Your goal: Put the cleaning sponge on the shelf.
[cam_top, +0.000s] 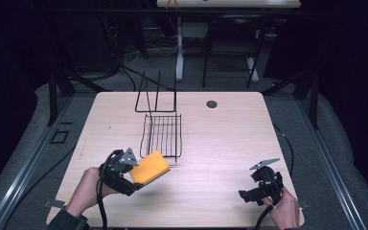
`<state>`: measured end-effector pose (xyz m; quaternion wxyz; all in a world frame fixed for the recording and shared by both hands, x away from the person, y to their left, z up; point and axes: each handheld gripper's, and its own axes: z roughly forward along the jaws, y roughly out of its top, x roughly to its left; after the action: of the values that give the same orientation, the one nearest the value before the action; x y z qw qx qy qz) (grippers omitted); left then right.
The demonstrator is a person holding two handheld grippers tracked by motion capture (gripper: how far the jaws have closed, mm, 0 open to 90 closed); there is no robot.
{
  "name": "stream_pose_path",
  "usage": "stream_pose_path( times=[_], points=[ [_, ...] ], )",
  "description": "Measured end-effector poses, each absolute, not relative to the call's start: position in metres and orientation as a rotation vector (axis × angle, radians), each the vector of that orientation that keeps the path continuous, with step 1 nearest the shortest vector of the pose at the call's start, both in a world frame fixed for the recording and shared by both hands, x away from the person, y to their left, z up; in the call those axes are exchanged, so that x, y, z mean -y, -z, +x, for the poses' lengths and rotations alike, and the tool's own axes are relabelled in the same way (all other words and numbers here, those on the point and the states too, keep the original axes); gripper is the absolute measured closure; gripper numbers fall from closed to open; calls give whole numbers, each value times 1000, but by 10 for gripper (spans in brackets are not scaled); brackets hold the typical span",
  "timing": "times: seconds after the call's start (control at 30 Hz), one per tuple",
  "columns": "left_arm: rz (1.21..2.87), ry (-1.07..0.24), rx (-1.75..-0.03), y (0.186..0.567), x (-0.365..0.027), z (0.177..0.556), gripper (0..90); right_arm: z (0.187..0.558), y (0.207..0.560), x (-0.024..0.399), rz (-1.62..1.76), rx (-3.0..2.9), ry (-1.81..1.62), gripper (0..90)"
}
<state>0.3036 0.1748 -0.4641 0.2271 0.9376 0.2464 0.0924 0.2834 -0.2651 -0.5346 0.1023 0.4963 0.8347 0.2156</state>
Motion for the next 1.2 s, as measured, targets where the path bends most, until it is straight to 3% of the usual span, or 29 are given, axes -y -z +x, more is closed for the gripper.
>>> stream_pose_path(
  times=[1.2],
  points=[
    [2557,-331,-712,459,-161,364,271,284,537,264,1459,-2496,-607,29]
  ],
)
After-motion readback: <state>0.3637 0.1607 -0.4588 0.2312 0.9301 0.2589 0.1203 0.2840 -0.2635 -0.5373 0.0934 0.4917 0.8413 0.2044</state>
